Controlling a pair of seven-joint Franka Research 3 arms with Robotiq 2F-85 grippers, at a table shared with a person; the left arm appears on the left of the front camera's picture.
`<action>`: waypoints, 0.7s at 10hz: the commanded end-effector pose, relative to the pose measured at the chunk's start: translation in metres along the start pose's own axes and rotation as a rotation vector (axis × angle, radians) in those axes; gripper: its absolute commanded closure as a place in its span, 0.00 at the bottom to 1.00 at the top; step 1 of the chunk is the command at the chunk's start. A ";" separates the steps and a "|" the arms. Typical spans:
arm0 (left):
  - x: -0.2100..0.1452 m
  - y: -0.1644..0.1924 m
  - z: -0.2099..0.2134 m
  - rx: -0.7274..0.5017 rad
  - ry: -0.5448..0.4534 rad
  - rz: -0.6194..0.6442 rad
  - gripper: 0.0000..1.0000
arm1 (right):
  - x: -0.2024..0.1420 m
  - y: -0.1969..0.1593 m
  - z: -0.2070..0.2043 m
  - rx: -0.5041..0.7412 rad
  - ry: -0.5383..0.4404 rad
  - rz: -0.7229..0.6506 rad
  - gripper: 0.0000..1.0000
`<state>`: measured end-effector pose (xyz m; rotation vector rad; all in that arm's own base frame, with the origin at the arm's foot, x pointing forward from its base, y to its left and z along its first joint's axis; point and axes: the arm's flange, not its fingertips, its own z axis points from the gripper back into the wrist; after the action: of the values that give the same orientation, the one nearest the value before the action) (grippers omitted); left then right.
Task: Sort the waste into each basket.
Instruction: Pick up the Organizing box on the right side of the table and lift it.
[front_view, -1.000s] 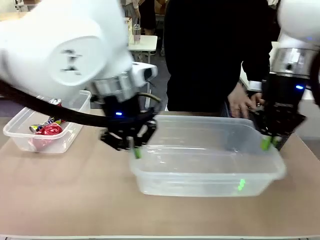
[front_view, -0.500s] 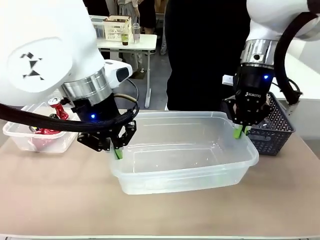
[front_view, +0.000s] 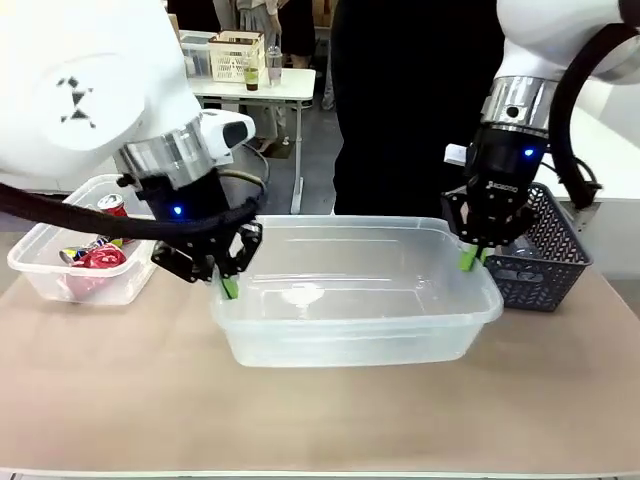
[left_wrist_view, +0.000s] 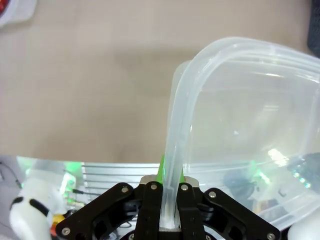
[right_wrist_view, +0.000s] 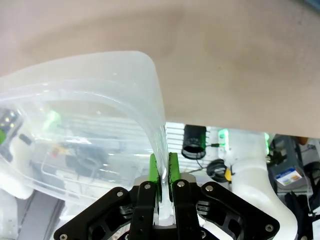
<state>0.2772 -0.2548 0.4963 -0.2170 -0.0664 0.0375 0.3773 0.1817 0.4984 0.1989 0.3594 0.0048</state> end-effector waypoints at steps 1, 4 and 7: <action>0.030 0.019 0.011 -0.037 0.014 -0.081 0.96 | 0.006 0.011 -0.001 0.058 -0.040 -0.051 0.91; 0.041 0.019 -0.010 -0.095 0.088 -0.174 0.96 | 0.019 0.023 -0.001 0.076 -0.067 -0.040 0.91; 0.042 0.025 -0.009 -0.042 0.060 -0.125 0.96 | 0.009 0.011 0.002 0.060 -0.048 -0.023 0.91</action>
<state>0.3226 -0.2310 0.4779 -0.2496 -0.0081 -0.1038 0.3875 0.1925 0.4954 0.2502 0.3223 -0.0338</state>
